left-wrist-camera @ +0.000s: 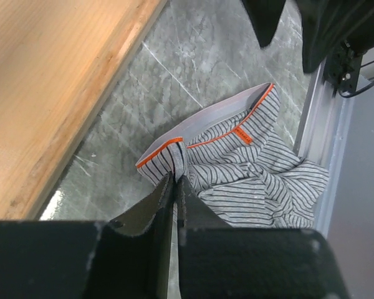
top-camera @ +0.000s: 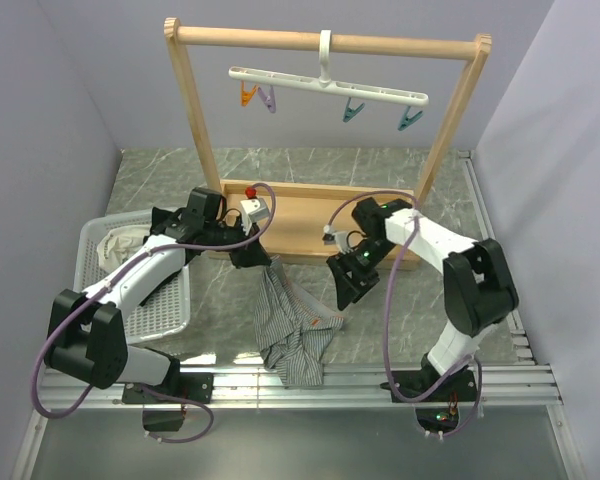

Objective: Clip the underwear to the hanger

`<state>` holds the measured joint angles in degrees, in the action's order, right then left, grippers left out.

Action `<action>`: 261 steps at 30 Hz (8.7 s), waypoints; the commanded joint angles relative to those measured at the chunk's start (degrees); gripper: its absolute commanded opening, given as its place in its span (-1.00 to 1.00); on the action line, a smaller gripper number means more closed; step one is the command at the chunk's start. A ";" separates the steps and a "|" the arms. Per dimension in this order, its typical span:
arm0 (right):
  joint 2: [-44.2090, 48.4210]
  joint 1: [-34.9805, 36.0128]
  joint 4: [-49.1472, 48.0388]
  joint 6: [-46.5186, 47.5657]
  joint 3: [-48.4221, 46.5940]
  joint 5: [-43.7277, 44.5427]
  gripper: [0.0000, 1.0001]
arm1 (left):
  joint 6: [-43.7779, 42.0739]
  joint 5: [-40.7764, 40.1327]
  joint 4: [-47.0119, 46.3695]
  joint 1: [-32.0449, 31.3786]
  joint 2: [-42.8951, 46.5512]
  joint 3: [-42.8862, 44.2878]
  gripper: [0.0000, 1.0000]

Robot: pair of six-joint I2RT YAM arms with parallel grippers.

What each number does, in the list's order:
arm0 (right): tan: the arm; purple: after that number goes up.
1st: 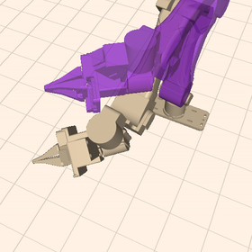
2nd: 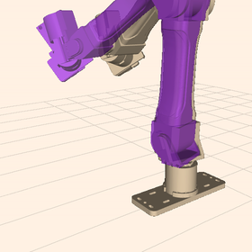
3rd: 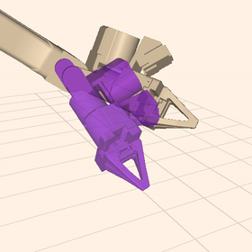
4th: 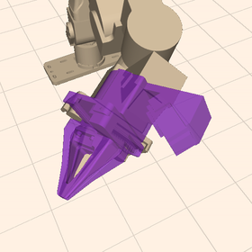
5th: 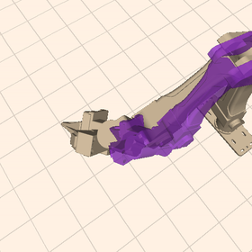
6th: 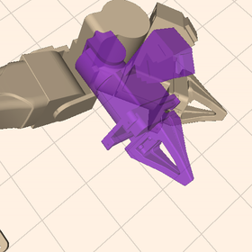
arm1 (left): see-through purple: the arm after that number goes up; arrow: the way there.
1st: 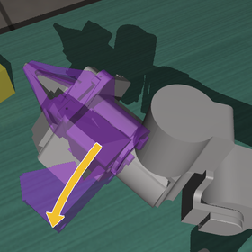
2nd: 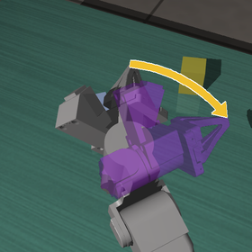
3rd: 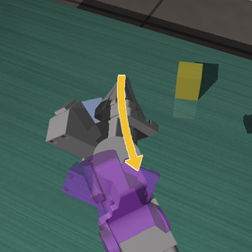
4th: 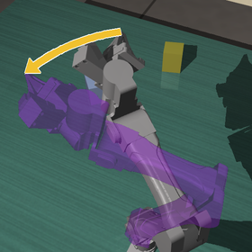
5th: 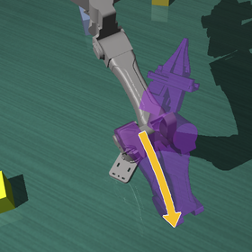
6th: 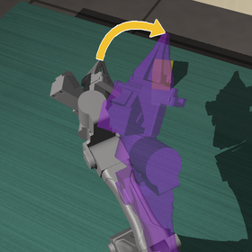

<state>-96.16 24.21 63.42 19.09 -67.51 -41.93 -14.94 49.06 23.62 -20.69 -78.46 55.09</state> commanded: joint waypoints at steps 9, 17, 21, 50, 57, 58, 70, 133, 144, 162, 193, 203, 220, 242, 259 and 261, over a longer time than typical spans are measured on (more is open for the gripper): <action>-7.10 8.04 -2.68 -5.56 0.97 -1.57 0.44 | -7.38 -3.97 2.39 0.38 -1.79 1.42 -0.73; -10.54 8.49 -4.27 -5.56 0.62 -1.75 -0.25 | -11.86 -5.46 6.00 0.38 -6.71 4.06 -0.64; -9.84 8.40 -4.27 -5.82 0.62 -0.87 -0.61 | -15.10 -5.91 7.67 0.47 -7.06 4.59 -0.50; -2.90 5.33 -3.74 -10.21 -2.28 6.59 0.33 | -13.89 -18.73 8.90 0.12 -17.60 9.77 -0.03; 0.80 4.27 -3.82 -12.50 1.31 9.76 0.48 | -13.10 -19.79 10.48 -0.23 -20.68 11.44 -0.01; 1.32 4.01 -3.74 -13.37 1.41 11.16 0.53 | -12.92 -19.53 10.75 -0.23 -20.95 11.44 0.00; -3.42 4.01 -1.19 -10.22 -0.35 8.19 0.73 | -6.77 -18.64 6.80 -0.76 -22.62 11.53 -0.90; -7.37 0.75 -28.35 -24.45 6.77 -7.02 0.65 | -3.34 -8.72 6.44 3.90 -7.94 6.35 -0.99; 2.17 -0.37 -22.83 -19.62 2.64 -6.24 -1.00 | -1.93 -8.19 7.58 4.95 -5.84 8.45 -0.99; 28.12 -17.17 -9.54 0.33 -7.98 9.32 -1.00 | -9.22 9.83 12.85 19.55 6.11 15.75 -0.99; 39.93 -8.83 -8.03 8.16 7.29 18.37 -1.00 | -4.94 -7.21 21.04 6.47 19.06 0.37 -0.99; 26.82 -7.59 -28.60 3.41 14.59 22.15 -1.00 | -1.06 -13.90 0.75 5.22 3.05 -4.73 -0.99; 12.84 -7.60 -36.08 1.21 10.03 29.45 -1.00 | 2.28 -16.10 -7.62 5.22 -11.10 1.59 -0.98; 12.66 -7.95 -32.05 -0.64 2.91 35.96 0.05 | 1.41 -20.14 -2.09 5.22 -8.57 7.58 -0.14; 20.32 -1.72 -13.16 2.17 -0.01 23.29 0.03 | 0.18 -10.64 0.45 4.00 17.48 -2.88 0.44; 18.65 1.80 -13.32 3.76 4.90 24.61 0.02 | -4.64 -14.59 3.27 0.66 14.40 -4.02 0.40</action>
<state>-72.82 22.50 40.97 19.57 -68.58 -17.80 -14.68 37.01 20.93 -16.91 -58.59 53.95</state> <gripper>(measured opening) 0.513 0.708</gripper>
